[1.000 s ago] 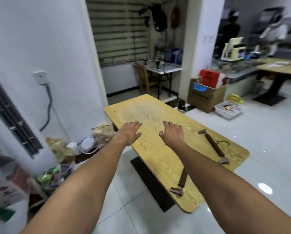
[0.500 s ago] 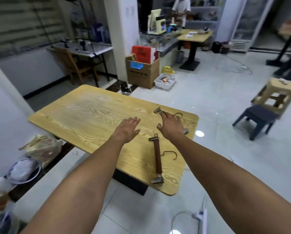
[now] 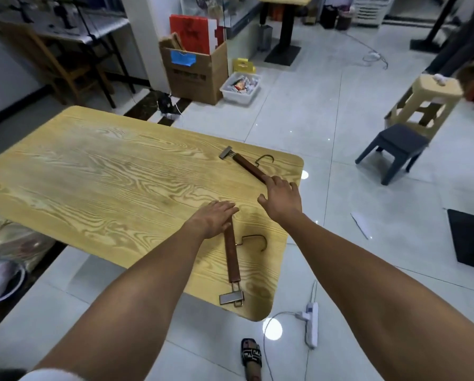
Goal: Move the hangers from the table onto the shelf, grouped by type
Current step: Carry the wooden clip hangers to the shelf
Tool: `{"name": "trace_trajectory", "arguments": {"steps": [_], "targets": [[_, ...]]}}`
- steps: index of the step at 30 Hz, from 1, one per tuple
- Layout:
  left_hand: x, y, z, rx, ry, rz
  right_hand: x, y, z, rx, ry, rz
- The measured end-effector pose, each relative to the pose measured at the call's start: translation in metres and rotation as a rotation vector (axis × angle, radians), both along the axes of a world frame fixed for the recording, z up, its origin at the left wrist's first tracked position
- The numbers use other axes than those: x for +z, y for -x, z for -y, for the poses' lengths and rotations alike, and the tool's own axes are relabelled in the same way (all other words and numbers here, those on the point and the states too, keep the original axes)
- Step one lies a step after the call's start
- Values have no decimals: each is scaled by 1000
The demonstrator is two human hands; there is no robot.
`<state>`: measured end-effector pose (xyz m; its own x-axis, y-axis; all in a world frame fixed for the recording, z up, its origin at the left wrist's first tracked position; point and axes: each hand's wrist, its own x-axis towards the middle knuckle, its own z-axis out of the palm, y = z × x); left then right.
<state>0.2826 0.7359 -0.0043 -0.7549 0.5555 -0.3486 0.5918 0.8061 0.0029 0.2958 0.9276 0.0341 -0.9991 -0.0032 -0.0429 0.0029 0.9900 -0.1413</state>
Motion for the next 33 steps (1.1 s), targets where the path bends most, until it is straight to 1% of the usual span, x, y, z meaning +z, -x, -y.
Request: {"name": "trace_trajectory", "arguments": {"steps": [5, 9, 14, 17, 20, 23, 25, 28, 31, 33], "targets": [[-32, 32, -12, -56, 31, 95, -22, 42, -7, 5, 11, 23], [-54, 44, -12, -169, 44, 171, -42, 63, -6, 17, 39, 74], [-74, 51, -6, -304, 53, 229, -62, 78, 0, 40, 7, 115], [-81, 55, -3, -389, 69, 207, -67, 86, 6, 42, 9, 126], [-87, 57, -6, -512, 55, 102, -71, 92, 10, 36, 23, 142], [-89, 56, -11, -607, 108, 44, -77, 93, 13, 28, 19, 173], [-90, 58, -11, -616, 116, 36, -81, 93, 15, 28, 7, 184], [-90, 65, -1, -573, 101, 56, -85, 93, 15, 20, -11, 195], [-87, 70, 16, -497, 110, 81, -87, 98, 12, 11, -30, 211], [-85, 72, 27, -409, 107, 102, -87, 105, 12, 18, -34, 220]]}}
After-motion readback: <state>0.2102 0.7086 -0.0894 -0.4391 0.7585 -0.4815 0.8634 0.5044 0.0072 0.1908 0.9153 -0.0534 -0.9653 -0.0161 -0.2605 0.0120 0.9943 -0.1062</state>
